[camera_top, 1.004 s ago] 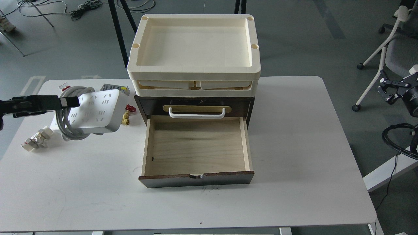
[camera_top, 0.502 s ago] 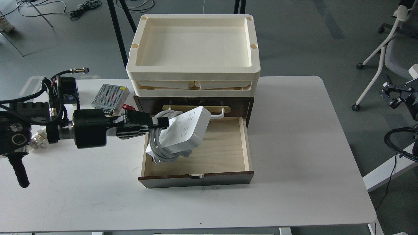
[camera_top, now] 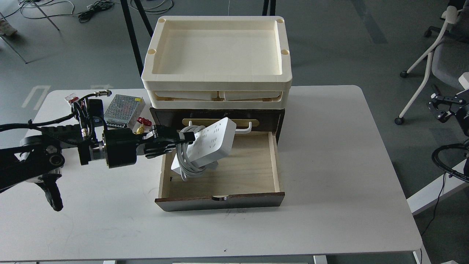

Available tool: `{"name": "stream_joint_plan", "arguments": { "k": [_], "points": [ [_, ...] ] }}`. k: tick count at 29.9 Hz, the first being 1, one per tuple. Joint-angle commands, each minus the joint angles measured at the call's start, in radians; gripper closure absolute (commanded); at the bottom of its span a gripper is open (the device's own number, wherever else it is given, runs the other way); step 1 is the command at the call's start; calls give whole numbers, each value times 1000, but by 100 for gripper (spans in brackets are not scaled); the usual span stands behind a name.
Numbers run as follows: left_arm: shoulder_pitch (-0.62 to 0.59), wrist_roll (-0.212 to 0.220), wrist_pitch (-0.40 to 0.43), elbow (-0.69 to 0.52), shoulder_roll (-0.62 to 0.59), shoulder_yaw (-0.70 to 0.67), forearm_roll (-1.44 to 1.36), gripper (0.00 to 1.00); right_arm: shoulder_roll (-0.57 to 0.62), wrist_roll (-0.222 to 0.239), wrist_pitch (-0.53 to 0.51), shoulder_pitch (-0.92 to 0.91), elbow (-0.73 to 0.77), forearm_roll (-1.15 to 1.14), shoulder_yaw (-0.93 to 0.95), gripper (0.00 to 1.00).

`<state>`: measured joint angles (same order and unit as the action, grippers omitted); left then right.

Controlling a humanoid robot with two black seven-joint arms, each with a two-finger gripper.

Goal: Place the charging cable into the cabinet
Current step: 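Carry the power strip over the open drawer with the left gripper, then lower the power strip into the drawer and open the left gripper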

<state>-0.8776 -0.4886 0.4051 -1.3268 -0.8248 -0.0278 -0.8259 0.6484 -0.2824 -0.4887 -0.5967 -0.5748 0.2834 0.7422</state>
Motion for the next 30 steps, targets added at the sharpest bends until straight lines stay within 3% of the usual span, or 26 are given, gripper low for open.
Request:
{"name": "stream_joint_plan", "arguments": {
  "k": [1,9,21,30],
  "points": [
    [8,0,0,26,36,0,1,100,5,0,0,1,1,0,0,0],
    [77,0,-25,142,150,2,-10,100,13,0,0,5,13,0,-1,0],
    [114,0,-60,262,226,15,-22,100,11,0,0,15,13,0,0,0],
    [149,0,-111,262,230,17,-145,96,11,0,0,31,10,0,0,0]
  ]
}}
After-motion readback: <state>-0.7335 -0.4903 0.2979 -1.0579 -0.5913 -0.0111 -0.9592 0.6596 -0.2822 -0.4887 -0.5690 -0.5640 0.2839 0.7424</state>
